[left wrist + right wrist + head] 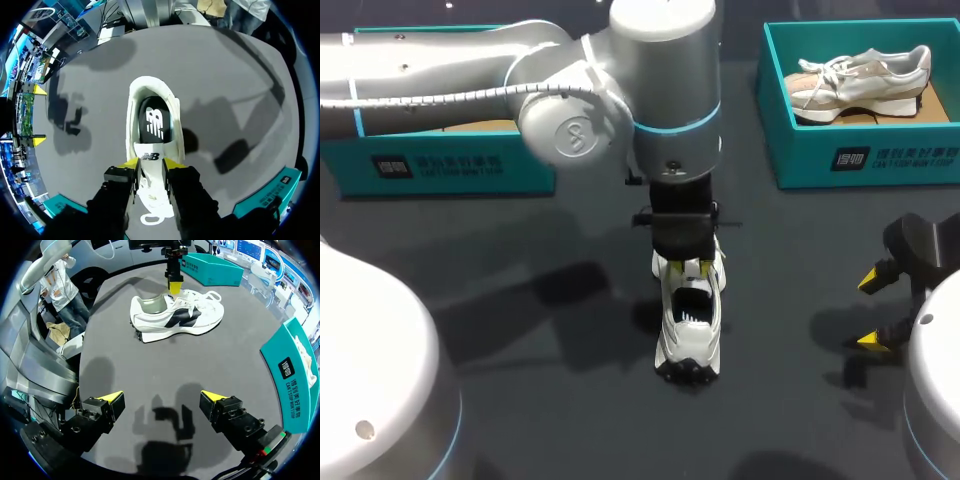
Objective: Take the shoe out of the shoebox, open the shoe tongue, remove and reinsert the insole, then place the shoe into the shoebox
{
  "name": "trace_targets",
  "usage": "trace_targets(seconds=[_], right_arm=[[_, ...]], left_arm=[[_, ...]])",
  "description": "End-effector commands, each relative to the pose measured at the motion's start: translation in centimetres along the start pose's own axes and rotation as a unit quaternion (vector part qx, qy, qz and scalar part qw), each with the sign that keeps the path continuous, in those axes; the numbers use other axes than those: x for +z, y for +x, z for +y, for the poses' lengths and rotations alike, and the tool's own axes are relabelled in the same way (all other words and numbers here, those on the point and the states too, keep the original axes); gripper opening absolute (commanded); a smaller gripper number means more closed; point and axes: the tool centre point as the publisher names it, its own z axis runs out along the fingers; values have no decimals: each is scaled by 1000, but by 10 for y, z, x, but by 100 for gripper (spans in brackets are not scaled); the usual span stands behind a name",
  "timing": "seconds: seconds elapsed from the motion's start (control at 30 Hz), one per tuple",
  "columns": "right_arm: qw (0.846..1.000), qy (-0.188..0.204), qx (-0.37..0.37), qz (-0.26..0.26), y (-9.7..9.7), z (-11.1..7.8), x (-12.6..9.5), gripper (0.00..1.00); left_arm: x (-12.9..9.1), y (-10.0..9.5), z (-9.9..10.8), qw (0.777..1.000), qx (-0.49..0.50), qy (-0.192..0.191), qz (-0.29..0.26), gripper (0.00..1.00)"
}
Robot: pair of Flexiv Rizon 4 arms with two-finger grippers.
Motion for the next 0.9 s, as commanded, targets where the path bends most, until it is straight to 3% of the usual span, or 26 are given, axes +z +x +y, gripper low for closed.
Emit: trace_targets(seconds=[0.03,0.13,0.23,0.5,0.57,0.6,0.67,0.8,0.9], right_arm=[[1000,1,0,-2,2,0,0,100],[1000,1,0,-2,2,0,0,100],[1000,1,0,-2,2,0,0,100],[1000,1,0,-2,2,0,0,100],[1000,1,0,-2,2,0,0,100],[1000,1,0,-2,2,0,0,100],[1000,1,0,-2,2,0,0,100],[1000,1,0,-2,2,0,0,100],[1000,1,0,-2,2,0,0,100]], left_arm=[[16,-1,-3,1000,-4,-2,10,28],[32,0,-1,1000,-10,9,14,28],[35,3,-2,1000,-12,16,13,29],[-17,17,-24,1000,-25,3,14,36],[-28,19,-31,999,-44,0,16,48],[-31,19,-34,998,-57,2,19,62],[-35,21,-41,996,-87,2,17,100],[-39,27,-51,992,-123,13,31,100],[-42,29,-53,991,-128,-2,37,100]])
